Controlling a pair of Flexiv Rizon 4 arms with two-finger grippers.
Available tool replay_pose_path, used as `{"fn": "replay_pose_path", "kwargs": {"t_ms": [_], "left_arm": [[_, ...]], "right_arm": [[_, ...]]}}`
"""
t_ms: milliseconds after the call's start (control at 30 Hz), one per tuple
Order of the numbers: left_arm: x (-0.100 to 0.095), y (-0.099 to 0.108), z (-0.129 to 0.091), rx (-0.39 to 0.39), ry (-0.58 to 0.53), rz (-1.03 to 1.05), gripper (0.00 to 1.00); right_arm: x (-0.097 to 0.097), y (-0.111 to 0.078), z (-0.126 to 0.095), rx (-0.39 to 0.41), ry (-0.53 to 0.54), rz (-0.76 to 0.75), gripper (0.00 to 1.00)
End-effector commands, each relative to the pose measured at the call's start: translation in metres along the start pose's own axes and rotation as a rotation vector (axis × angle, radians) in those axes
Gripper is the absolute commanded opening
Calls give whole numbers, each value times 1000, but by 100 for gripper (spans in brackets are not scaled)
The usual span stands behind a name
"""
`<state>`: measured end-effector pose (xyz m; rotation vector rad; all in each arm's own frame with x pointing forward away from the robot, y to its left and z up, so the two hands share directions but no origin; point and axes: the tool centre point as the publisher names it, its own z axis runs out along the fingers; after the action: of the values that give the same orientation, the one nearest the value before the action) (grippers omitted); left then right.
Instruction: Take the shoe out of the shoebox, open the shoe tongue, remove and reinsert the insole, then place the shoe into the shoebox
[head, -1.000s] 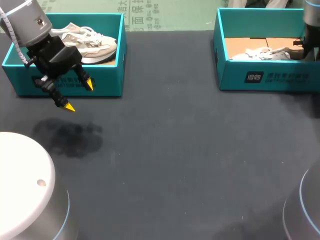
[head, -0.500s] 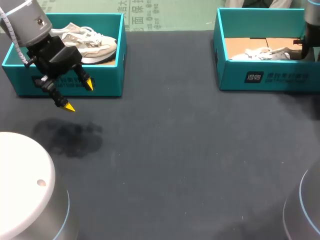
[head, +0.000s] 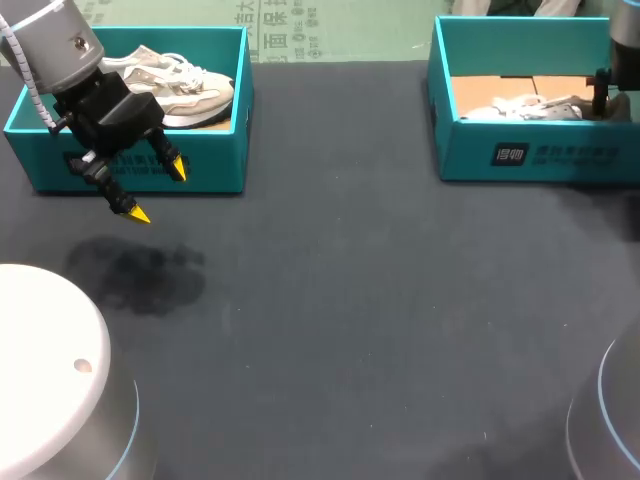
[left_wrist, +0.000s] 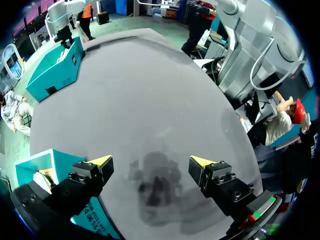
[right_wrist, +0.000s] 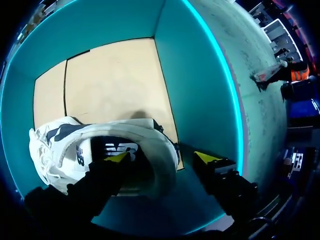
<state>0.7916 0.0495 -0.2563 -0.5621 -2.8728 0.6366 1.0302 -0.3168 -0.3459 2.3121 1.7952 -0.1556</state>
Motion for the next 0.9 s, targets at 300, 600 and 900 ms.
{"fn": "replay_pose_path", "kwargs": {"t_ms": [300,600,900], "left_arm": [[1,0,0,-3,-1,1,100],[1,0,0,-3,-1,1,100],[1,0,0,-3,-1,1,100]], "right_arm": [[4,2,-33,-28,17,-9,88],[10,-1,-52,-33,38,-8,90],[17,-8,-103,-47,78,-29,100]]}}
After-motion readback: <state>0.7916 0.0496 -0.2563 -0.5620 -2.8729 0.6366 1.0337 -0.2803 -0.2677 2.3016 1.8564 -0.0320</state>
